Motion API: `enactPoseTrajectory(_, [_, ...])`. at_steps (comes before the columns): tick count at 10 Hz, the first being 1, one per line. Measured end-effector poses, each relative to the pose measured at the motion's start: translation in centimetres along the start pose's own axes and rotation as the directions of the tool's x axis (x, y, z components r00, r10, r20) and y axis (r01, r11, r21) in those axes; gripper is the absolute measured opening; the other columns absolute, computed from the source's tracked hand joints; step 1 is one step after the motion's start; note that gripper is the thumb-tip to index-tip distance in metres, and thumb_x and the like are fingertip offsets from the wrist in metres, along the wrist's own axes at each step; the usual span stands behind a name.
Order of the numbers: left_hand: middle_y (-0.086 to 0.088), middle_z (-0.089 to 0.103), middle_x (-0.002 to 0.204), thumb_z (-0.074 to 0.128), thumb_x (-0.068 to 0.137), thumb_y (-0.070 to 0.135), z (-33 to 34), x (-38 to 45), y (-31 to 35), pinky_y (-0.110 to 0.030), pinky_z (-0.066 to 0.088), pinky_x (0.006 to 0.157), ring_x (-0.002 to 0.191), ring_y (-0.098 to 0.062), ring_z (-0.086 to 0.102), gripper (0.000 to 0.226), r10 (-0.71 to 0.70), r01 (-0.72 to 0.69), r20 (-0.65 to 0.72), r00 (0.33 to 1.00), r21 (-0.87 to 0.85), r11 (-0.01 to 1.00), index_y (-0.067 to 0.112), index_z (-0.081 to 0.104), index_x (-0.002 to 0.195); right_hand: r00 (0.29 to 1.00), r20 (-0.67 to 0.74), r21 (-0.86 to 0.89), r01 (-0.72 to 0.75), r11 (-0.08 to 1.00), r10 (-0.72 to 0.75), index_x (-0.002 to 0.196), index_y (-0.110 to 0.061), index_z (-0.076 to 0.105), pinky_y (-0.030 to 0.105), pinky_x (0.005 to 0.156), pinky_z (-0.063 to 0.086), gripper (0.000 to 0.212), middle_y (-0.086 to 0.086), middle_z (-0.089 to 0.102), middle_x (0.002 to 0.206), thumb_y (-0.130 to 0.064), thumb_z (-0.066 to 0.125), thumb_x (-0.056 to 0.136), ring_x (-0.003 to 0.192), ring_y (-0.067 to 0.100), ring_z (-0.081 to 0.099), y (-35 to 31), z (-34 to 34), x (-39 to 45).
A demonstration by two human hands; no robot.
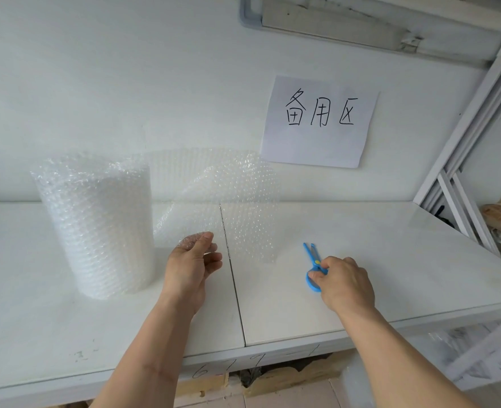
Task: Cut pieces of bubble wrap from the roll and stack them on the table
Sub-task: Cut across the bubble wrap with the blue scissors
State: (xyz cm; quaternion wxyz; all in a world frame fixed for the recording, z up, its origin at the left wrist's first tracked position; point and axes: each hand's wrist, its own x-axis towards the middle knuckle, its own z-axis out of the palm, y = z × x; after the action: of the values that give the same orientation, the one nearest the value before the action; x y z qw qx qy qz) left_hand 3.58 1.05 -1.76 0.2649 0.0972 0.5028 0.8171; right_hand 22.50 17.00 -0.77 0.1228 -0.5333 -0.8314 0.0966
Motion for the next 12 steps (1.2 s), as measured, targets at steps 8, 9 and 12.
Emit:
enactPoseTrajectory(8, [-0.006, 0.058, 0.080, 0.064, 0.093, 0.017, 0.2, -0.1, 0.0, -0.027, 0.051, 0.060, 0.064, -0.018, 0.057, 0.007, -0.005, 0.005, -0.017, 1.000, 0.015, 1.000, 0.011, 0.065, 0.095, 0.959, 0.268, 0.405, -0.029, 0.914, -0.089, 0.088, -0.011, 0.065, 0.028, 0.057, 0.049, 0.009, 0.004, 0.065, 0.075, -0.018, 0.062, 0.083, 0.052, 0.017, 0.059, -2.1, -0.8, 0.4])
enactPoseTrajectory(9, [-0.006, 0.058, 0.079, 0.064, 0.094, 0.017, 0.2, -0.2, 0.1, -0.027, 0.051, 0.060, 0.064, -0.018, 0.056, 0.006, -0.007, 0.007, -0.022, 1.000, 0.012, 1.000, 0.011, 0.065, 0.094, 0.941, 0.317, 0.598, -0.100, 0.795, -0.120, 0.098, -0.014, 0.062, 0.028, 0.054, 0.052, 0.012, 0.007, 0.063, 0.079, -0.012, 0.063, 0.086, 0.050, 0.014, 0.059, -2.4, -0.7, 0.1])
enactPoseTrajectory(12, [-0.003, 0.060, 0.068, 0.062, 0.094, 0.012, -0.2, 0.0, 0.4, -0.026, 0.055, 0.062, 0.063, -0.017, 0.059, 0.005, -0.062, 0.060, -0.005, 0.998, -0.157, 0.986, 0.009, 0.061, 0.098, 0.917, 0.368, 0.785, -0.217, 0.580, -0.156, 0.107, -0.015, 0.068, 0.029, 0.063, 0.057, 0.023, -0.007, 0.063, 0.063, -0.013, 0.074, 0.084, 0.056, 0.013, 0.049, -2.7, -0.1, -0.7])
